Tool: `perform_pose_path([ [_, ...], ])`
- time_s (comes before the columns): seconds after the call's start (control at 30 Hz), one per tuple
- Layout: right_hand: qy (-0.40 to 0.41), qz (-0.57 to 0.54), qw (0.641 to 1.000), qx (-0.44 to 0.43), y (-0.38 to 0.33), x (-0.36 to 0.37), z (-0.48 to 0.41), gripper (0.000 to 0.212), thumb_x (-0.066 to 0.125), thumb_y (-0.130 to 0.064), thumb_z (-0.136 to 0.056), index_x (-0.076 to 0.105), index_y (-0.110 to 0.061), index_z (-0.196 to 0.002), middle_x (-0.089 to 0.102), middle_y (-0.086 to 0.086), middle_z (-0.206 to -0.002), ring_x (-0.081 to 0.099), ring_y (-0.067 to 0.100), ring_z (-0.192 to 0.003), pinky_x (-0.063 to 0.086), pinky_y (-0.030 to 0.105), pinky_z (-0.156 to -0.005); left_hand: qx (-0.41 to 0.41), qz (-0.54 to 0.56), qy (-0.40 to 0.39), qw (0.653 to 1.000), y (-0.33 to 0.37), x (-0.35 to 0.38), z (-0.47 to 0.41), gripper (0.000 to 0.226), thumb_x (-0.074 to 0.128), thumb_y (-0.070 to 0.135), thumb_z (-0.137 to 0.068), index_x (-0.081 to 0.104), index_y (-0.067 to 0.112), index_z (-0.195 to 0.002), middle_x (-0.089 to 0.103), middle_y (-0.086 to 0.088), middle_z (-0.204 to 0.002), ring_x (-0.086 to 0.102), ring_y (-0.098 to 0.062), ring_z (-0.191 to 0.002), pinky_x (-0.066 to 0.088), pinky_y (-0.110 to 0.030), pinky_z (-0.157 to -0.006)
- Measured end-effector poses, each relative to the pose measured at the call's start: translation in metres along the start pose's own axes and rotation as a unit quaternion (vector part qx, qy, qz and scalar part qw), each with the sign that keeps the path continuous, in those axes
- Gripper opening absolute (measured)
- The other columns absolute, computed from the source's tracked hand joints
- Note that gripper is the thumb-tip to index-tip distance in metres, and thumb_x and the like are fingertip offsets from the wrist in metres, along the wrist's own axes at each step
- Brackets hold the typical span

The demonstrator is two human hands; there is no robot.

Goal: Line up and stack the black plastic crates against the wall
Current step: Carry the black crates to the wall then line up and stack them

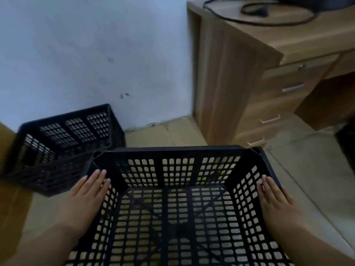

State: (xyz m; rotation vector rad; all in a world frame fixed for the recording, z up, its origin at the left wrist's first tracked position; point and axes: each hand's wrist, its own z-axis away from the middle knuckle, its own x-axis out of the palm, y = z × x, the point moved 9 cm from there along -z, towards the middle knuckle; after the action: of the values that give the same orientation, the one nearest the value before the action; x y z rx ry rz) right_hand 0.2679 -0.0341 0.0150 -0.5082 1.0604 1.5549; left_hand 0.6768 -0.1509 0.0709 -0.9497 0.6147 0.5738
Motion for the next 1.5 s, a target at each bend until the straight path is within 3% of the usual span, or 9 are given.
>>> perform_pose_path([
  [0.27, 0.019, -0.013, 1.000, 0.001, -0.022, -0.080, -0.101, 0.060, 0.021, -0.022, -0.097, -0.029, -0.013, -0.129, -0.042, 0.012, -0.134, -0.071, 0.024, -0.074, -0.048, 0.035, -0.061, -0.012, 0.064, 0.009, 0.998, -0.066, 0.000, -0.082, 0.066, 0.024, 0.012, -0.097, -0.033, 0.010, -0.130, -0.041, -0.011, -0.137, -0.035, -0.023, -0.130, -0.017, -0.035, -0.111],
  [0.4, 0.206, -0.096, 0.967, -0.111, -0.015, -0.116, -0.153, 0.053, 0.039, -0.018, -0.086, 0.041, 0.015, -0.128, 0.015, 0.026, -0.150, -0.022, 0.023, -0.143, -0.016, 0.039, -0.113, 0.002, 0.088, -0.005, 0.996, -0.071, 0.003, -0.138, 0.066, 0.024, 0.015, -0.099, -0.031, 0.014, -0.134, -0.042, -0.007, -0.135, -0.037, -0.019, -0.125, -0.017, -0.035, -0.110],
  [0.6, 0.256, -0.113, 0.941, -0.190, -0.005, -0.146, -0.237, 0.058, 0.000, -0.029, -0.097, 0.001, 0.003, -0.145, -0.014, 0.014, -0.157, -0.009, 0.022, -0.146, -0.004, 0.038, -0.117, 0.046, 0.156, -0.032, 0.986, -0.068, 0.001, -0.218, 0.058, 0.017, 0.016, -0.100, -0.034, 0.014, -0.126, -0.041, -0.006, -0.135, -0.036, -0.016, -0.123, -0.017, -0.033, -0.108],
  [0.77, 0.218, -0.092, 0.953, -0.191, 0.002, -0.162, -0.298, 0.080, 0.001, -0.027, -0.098, 0.063, 0.022, -0.081, 0.061, 0.042, -0.097, -0.008, 0.022, -0.146, -0.006, 0.035, -0.116, 0.054, 0.159, 0.010, 0.986, -0.072, -0.006, -0.278, 0.055, 0.016, 0.013, -0.098, -0.029, 0.014, -0.129, -0.040, -0.008, -0.134, -0.032, -0.017, -0.126, -0.030, -0.030, -0.099],
  [0.9, 0.282, -0.097, 0.940, -0.166, 0.002, -0.184, -0.337, 0.078, 0.001, -0.024, -0.097, 0.065, 0.018, -0.085, 0.062, 0.040, -0.096, -0.006, 0.021, -0.146, -0.003, 0.037, -0.116, 0.042, 0.179, 0.102, 0.978, -0.085, -0.007, -0.324, 0.052, 0.041, 0.006, -0.073, 0.059, 0.001, -0.121, 0.047, -0.022, -0.135, 0.046, -0.027, -0.121, -0.013, -0.030, -0.112],
  [0.97, 0.319, -0.083, 0.929, -0.169, 0.000, -0.194, -0.356, 0.073, 0.003, -0.019, -0.094, 0.066, 0.016, -0.085, 0.061, 0.039, -0.098, -0.005, 0.020, -0.146, -0.003, 0.036, -0.115, 0.036, 0.145, 0.141, 0.979, -0.086, -0.008, -0.343, 0.045, 0.048, 0.006, -0.066, 0.068, -0.004, -0.105, 0.063, -0.022, -0.117, 0.061, -0.031, -0.107, 0.000, -0.032, -0.113],
  [1.23, 0.274, 0.004, 0.949, -0.156, -0.027, -0.200, -0.444, 0.056, 0.015, -0.011, -0.083, 0.057, 0.015, -0.110, 0.051, 0.041, -0.120, -0.022, 0.023, -0.142, -0.014, 0.039, -0.113, 0.043, 0.163, 0.138, 0.976, -0.100, 0.006, -0.438, 0.068, 0.034, 0.013, -0.092, -0.016, 0.013, -0.139, -0.032, -0.009, -0.139, -0.021, -0.019, -0.133, -0.041, -0.030, -0.089],
  [1.33, 0.257, 0.198, 0.902, -0.285, -0.068, -0.199, -0.453, 0.056, 0.018, -0.016, -0.089, 0.003, -0.008, -0.142, -0.013, 0.024, -0.146, -0.066, 0.029, -0.097, -0.045, 0.042, -0.083, 0.024, 0.172, 0.141, 0.975, -0.116, 0.022, -0.468, 0.081, 0.062, 0.010, -0.077, 0.017, 0.008, -0.144, 0.002, -0.014, -0.151, 0.003, -0.022, -0.138, -0.030, -0.031, -0.103],
  [1.5, 0.280, -0.062, 0.950, -0.122, -0.063, -0.216, -0.506, 0.056, 0.024, -0.009, -0.069, 0.061, 0.017, -0.102, 0.054, 0.037, -0.118, -0.007, 0.019, -0.145, -0.002, 0.037, -0.116, 0.013, 0.192, 0.098, 0.976, -0.137, 0.034, -0.503, 0.088, 0.077, -0.002, -0.051, 0.045, -0.001, -0.133, 0.034, -0.023, -0.143, 0.037, -0.032, -0.131, -0.013, -0.032, -0.111],
])
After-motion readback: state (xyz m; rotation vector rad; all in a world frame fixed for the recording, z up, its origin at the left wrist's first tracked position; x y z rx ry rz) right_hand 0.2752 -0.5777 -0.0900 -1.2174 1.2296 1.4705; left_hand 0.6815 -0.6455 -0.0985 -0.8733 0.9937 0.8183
